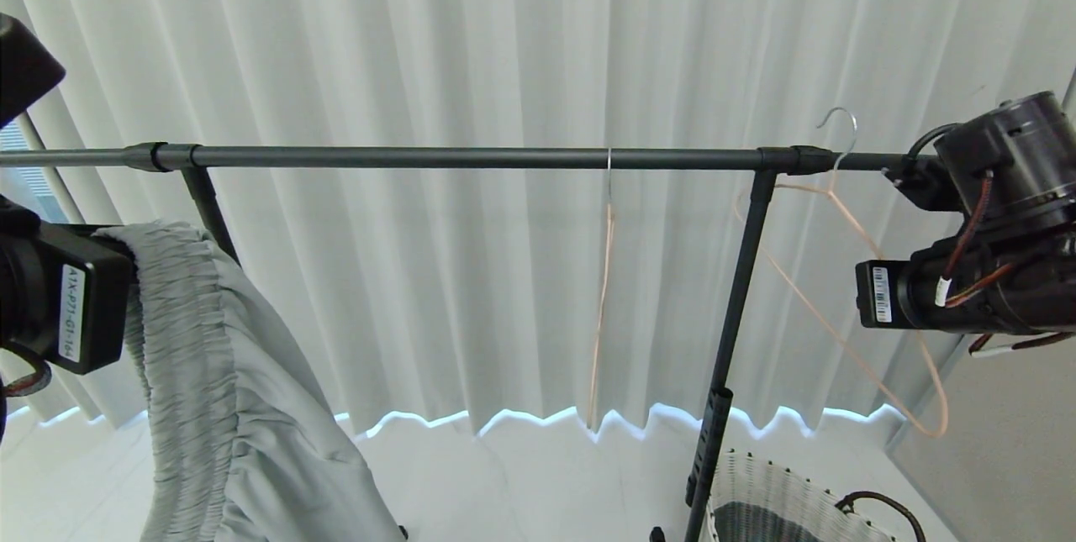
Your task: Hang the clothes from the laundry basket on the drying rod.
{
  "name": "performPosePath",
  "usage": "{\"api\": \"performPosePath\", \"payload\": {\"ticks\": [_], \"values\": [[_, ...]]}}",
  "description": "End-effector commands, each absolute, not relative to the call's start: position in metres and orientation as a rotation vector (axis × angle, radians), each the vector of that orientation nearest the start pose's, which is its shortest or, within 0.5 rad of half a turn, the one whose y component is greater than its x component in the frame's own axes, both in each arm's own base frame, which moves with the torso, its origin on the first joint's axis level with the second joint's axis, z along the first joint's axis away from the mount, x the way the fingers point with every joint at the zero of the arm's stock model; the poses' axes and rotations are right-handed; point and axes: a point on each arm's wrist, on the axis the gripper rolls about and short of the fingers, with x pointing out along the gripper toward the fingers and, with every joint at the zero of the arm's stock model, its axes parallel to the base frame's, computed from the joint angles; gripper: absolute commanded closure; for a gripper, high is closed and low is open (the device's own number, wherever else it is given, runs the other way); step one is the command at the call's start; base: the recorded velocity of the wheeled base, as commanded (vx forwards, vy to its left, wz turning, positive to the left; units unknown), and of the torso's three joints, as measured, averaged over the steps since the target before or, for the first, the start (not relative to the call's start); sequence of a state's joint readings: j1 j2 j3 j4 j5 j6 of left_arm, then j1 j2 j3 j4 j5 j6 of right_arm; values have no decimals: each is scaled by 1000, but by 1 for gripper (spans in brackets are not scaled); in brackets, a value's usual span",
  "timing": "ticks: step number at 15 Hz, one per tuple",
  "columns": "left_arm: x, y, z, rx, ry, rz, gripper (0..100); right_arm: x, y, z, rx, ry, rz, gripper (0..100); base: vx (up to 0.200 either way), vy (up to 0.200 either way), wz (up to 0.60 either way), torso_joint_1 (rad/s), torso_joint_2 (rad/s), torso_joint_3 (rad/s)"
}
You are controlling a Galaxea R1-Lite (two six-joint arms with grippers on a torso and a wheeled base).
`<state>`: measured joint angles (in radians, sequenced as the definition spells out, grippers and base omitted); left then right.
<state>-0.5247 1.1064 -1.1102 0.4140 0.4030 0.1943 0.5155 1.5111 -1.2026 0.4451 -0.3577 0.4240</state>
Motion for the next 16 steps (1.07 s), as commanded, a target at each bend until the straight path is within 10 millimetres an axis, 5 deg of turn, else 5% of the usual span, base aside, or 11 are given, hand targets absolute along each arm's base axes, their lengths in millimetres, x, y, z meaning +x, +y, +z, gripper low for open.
{"api": "performPosePath", "payload": {"ticks": [1, 11, 16], "values": [[119, -59, 304, 377, 357, -156, 100, 187, 103, 249, 98, 699, 5, 100, -200, 0, 0, 12, 2, 2], [116, -57, 292, 389, 387, -156, 100, 173, 97, 246, 89, 703, -1, 100, -200, 0, 0, -1, 3, 4], [121, -59, 280, 385, 372, -153, 100, 163, 96, 254, 99, 672, 35, 100, 0, 0, 0, 0, 0, 0]]}}
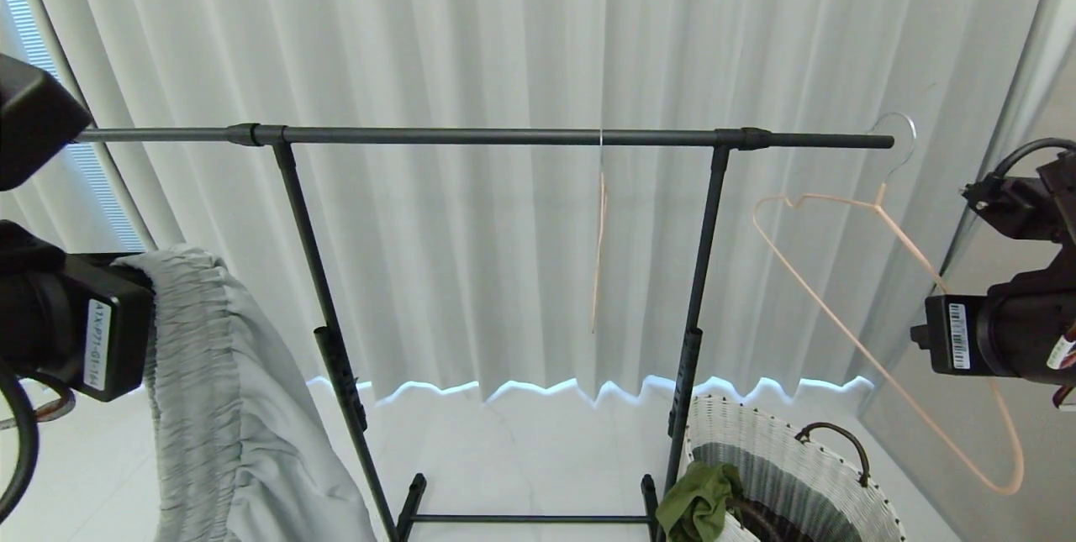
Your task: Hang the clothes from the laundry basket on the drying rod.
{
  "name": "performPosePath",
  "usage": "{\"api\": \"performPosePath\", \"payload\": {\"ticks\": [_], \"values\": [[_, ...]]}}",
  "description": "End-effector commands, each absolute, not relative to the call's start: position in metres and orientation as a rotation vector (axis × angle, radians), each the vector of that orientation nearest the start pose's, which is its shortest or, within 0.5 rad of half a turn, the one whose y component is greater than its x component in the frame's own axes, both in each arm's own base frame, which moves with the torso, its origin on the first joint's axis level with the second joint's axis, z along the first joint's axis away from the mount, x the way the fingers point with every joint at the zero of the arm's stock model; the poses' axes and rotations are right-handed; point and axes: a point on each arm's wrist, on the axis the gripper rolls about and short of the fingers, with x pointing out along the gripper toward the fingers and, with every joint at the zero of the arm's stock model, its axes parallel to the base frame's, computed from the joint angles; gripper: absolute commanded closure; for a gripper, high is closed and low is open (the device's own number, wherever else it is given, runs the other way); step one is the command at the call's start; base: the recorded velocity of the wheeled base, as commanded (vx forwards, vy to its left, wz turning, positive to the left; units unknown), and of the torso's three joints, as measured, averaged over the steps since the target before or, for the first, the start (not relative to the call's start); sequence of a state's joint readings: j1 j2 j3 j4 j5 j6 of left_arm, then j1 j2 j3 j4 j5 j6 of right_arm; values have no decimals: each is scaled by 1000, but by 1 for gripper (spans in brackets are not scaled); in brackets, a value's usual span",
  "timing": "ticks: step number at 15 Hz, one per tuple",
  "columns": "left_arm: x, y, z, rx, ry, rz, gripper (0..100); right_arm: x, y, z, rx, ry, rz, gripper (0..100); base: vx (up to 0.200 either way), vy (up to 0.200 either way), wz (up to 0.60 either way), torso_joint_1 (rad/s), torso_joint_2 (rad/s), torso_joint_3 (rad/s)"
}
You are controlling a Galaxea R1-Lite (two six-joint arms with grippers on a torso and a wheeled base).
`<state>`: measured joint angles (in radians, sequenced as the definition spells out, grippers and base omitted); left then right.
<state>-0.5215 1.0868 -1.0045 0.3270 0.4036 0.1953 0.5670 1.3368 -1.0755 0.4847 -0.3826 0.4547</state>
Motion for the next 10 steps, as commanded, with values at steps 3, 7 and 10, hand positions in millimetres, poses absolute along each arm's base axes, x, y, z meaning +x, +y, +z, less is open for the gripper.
{"api": "performPosePath", "payload": {"ticks": [3, 7, 10], "values": [[123, -60, 277, 399, 373, -154, 100, 151, 100, 260, 96, 645, 95, 100, 0, 67, 0, 2, 1, 2], [128, -63, 276, 404, 384, -155, 100, 136, 114, 263, 69, 636, 212, 100, 0, 200, 0, 2, 2, 0], [130, -64, 274, 409, 393, -156, 100, 127, 130, 261, 35, 651, 304, 100, 0, 200, 0, 4, 4, 2]]}}
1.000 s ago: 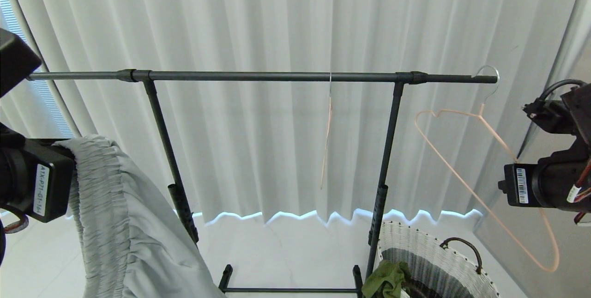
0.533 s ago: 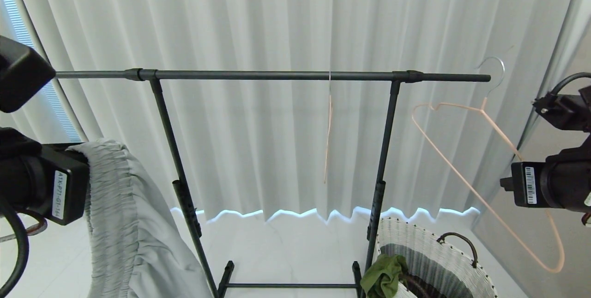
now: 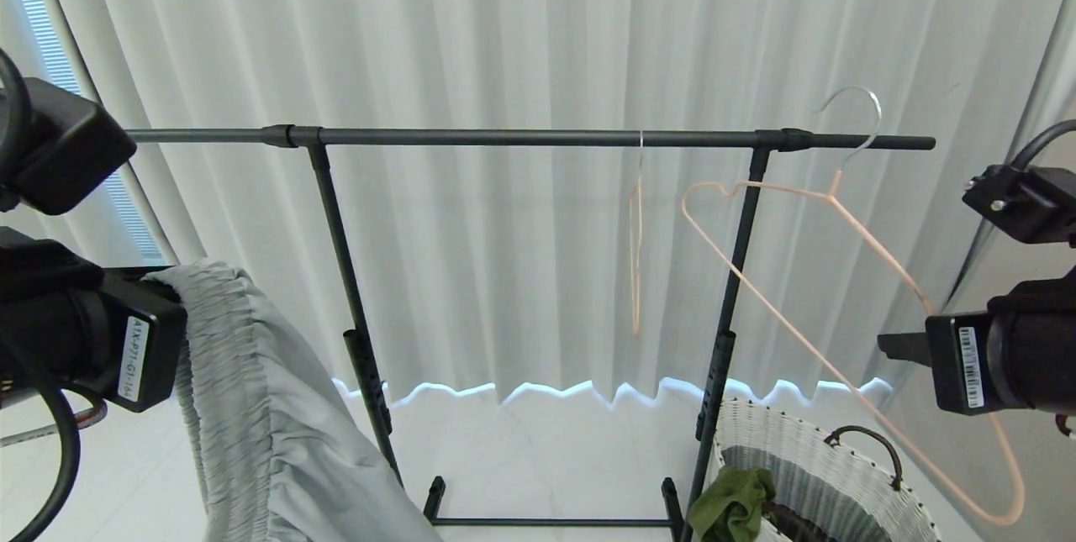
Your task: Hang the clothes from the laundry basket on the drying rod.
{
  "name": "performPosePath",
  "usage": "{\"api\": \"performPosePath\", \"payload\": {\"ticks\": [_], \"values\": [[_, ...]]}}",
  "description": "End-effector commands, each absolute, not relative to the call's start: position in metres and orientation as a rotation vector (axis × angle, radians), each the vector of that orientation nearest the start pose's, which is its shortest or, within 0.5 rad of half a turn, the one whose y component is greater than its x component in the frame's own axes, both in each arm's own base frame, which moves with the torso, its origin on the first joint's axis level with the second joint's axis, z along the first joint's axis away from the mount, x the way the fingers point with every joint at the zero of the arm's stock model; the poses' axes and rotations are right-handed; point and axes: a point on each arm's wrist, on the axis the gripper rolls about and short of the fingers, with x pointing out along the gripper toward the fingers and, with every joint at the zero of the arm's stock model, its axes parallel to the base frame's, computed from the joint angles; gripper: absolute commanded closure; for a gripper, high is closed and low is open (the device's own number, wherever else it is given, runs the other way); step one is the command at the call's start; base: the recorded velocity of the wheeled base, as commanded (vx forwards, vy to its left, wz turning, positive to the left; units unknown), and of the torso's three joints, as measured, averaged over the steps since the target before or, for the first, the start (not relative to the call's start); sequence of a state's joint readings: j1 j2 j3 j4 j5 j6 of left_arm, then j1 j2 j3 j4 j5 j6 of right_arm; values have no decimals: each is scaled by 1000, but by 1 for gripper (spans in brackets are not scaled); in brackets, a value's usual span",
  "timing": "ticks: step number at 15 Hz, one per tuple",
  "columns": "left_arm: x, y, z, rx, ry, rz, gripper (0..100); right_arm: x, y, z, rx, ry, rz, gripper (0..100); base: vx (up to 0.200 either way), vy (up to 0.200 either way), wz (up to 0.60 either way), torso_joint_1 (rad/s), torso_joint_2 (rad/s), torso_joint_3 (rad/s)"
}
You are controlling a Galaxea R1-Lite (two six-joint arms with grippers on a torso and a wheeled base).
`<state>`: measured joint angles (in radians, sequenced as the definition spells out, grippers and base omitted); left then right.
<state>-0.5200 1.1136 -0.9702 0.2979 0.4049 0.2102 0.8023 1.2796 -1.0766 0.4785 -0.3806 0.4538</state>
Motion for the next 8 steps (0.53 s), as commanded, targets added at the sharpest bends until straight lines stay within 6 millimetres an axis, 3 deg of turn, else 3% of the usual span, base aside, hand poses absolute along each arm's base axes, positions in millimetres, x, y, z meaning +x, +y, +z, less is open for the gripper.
{"api": "performPosePath", "payload": {"ticks": [1, 3, 6, 8], "values": [[130, -64, 273, 410, 396, -156, 100, 122, 136, 259, 21, 658, 340, 100, 0, 200, 0, -7, 7, 7], [130, -64, 272, 412, 399, -156, 100, 117, 146, 257, 1, 670, 387, 100, 0, 200, 0, 0, 7, 2], [129, -64, 265, 421, 422, -160, 100, 113, 180, 244, 6, 696, 479, 100, 0, 0, 0, 0, 0, 0], [129, -64, 261, 430, 436, -163, 100, 108, 189, 226, -14, 747, 530, 100, 0, 0, 0, 0, 0, 0]]}}
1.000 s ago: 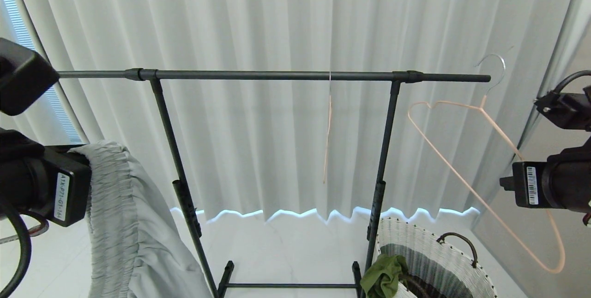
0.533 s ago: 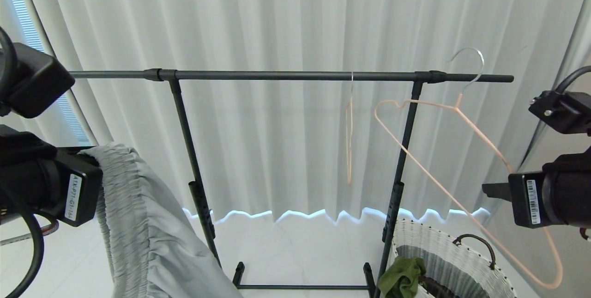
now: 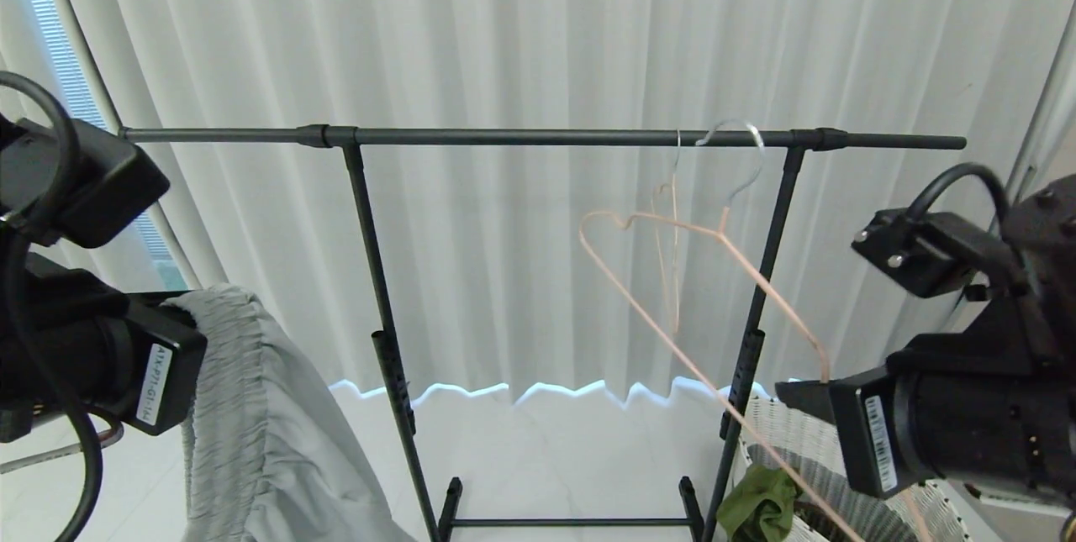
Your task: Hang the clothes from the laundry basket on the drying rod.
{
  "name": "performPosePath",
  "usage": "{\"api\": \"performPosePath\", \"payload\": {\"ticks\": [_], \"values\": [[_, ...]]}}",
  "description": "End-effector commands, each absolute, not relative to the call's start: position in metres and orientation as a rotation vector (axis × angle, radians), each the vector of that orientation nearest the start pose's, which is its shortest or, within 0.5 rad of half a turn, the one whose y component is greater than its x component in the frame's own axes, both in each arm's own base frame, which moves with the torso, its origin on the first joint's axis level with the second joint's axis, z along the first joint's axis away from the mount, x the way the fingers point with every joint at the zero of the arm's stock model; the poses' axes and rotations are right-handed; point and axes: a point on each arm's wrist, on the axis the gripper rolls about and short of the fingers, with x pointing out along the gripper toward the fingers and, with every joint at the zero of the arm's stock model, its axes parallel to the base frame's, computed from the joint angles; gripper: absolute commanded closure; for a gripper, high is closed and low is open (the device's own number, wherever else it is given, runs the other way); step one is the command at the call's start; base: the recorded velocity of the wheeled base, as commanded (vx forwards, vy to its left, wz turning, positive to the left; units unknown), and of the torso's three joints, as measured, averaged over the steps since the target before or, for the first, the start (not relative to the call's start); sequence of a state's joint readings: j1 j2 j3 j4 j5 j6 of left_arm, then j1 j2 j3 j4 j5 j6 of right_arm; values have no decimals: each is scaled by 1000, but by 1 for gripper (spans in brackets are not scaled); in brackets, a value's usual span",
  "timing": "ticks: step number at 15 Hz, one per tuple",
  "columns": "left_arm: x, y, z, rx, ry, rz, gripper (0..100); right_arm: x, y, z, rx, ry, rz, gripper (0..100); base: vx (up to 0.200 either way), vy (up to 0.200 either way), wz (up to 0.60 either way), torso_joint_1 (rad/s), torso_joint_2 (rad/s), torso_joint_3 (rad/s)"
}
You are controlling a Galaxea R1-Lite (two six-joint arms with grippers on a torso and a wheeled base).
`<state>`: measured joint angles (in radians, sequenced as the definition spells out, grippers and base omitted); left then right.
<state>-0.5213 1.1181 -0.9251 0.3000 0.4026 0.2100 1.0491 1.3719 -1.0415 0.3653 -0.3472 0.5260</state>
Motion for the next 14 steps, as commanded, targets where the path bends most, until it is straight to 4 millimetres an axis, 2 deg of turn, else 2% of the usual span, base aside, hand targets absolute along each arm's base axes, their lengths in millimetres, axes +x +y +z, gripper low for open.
{"api": "performPosePath", "payload": {"ticks": [1, 5, 10, 14], "values": [[129, -64, 260, 431, 438, -163, 100, 100, 194, 220, -15, 757, 597, 100, 0, 0, 0, 0, 0, 0], [141, -65, 254, 436, 483, -135, 100, 67, 208, 212, -53, 795, 803, 100, 0, 0, 0, 0, 0, 0], [171, -62, 243, 415, 577, -5, 100, 41, 222, 212, -1, 765, 1020, 100, 0, 0, 0, 0, 0, 0], [194, -70, 242, 296, 588, 116, 100, 29, 231, 210, -8, 759, 1079, 100, 0, 0, 0, 0, 0, 0]]}}
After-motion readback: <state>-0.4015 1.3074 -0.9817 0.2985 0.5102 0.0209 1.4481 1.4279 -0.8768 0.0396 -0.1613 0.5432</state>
